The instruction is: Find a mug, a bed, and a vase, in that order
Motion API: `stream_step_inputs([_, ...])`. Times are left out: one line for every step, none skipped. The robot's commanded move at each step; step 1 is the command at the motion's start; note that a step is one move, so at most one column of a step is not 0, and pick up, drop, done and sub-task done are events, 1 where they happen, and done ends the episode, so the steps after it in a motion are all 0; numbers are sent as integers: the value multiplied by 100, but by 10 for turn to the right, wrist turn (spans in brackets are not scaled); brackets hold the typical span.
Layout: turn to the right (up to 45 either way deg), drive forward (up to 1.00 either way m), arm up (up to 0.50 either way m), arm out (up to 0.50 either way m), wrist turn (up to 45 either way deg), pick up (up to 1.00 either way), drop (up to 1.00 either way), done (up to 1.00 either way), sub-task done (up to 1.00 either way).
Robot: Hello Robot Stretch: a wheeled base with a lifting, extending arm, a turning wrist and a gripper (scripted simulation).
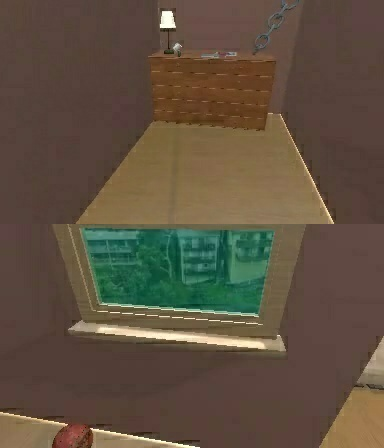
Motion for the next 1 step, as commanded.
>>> stream_step_inputs([0,100,0,0,0,0,0,0,0])
